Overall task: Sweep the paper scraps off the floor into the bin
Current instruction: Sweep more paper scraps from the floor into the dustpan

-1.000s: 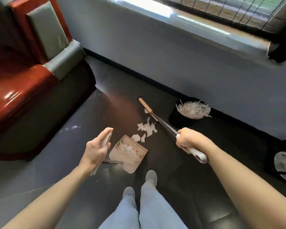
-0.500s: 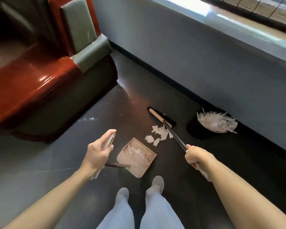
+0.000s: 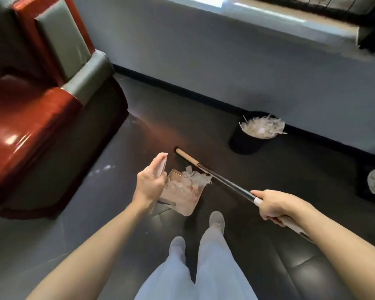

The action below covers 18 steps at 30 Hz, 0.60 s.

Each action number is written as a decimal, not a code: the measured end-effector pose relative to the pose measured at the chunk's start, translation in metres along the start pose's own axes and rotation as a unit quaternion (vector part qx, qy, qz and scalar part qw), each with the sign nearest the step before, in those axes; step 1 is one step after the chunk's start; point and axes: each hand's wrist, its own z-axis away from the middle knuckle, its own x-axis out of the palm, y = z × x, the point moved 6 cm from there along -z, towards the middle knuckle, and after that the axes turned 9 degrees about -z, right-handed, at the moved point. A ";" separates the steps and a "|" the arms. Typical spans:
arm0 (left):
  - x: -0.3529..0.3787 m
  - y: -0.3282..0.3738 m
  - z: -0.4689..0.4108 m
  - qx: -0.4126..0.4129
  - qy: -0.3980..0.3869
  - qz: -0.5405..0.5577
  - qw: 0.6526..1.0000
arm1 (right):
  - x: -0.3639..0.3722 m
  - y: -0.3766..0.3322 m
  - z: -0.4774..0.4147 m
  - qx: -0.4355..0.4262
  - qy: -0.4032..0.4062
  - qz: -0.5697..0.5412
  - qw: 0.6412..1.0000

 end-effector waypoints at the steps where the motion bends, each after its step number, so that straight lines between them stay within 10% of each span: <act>1: -0.001 0.000 -0.001 0.003 -0.003 -0.003 1.000 | 0.003 0.002 0.001 0.006 0.013 -0.005 1.000; 18: 0.011 0.028 -0.029 0.079 -0.066 -0.067 0.992 | 0.073 -0.042 -0.009 0.010 -0.049 -0.069 0.996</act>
